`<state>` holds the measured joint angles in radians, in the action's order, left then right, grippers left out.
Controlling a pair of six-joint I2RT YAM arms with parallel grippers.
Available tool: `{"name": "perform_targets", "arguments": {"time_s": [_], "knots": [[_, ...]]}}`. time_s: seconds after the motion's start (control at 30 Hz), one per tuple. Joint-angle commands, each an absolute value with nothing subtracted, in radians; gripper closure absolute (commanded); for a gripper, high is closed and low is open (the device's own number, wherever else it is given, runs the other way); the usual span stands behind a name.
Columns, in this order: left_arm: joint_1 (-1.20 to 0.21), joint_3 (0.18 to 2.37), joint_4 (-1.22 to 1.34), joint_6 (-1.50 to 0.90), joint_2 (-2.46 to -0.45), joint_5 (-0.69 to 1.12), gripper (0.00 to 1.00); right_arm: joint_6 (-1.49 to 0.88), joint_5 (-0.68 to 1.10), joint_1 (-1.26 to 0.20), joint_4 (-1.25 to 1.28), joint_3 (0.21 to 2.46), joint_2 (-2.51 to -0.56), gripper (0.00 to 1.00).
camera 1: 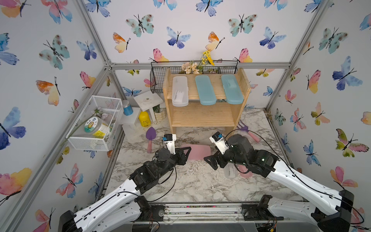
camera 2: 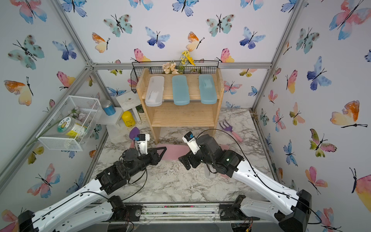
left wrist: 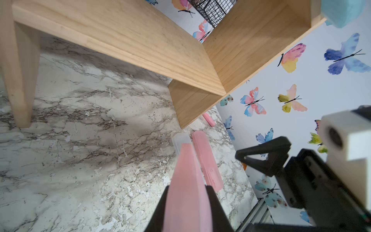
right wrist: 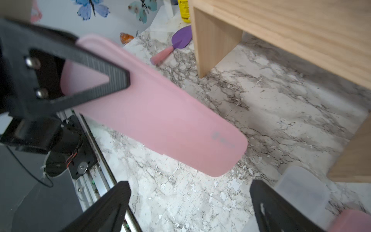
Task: Remove the pencil cases from the shelf
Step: Pick up the pencil case from the shelf.
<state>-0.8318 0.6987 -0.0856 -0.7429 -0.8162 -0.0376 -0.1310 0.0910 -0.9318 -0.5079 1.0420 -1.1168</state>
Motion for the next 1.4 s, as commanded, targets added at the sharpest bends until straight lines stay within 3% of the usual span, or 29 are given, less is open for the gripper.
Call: {"name": "perform_targets", "arguments": {"time_s": [0.0, 0.2, 0.9, 1.37], "knots": [[-0.767, 0.76, -0.23, -0.7, -0.797, 0.225, 0.98, -0.028, 0.144, -0.976, -0.47, 1.043, -1.138, 0.01], [-0.729, 0.778, -0.252, -0.666, -0.834, 0.381, 0.96, 0.039, 0.013, -1.096, -0.435, 1.054, -1.198, 0.01], [-0.729, 0.791, -0.266, -0.649, -0.858, 0.415, 0.94, 0.063, 0.083, -1.149, -0.373, 1.007, -1.269, 0.01], [-0.727, 0.787, -0.273, -0.655, -0.843, 0.431, 0.93, 0.05, 0.009, -1.154, -0.334, 0.949, -1.293, 0.01]]}}
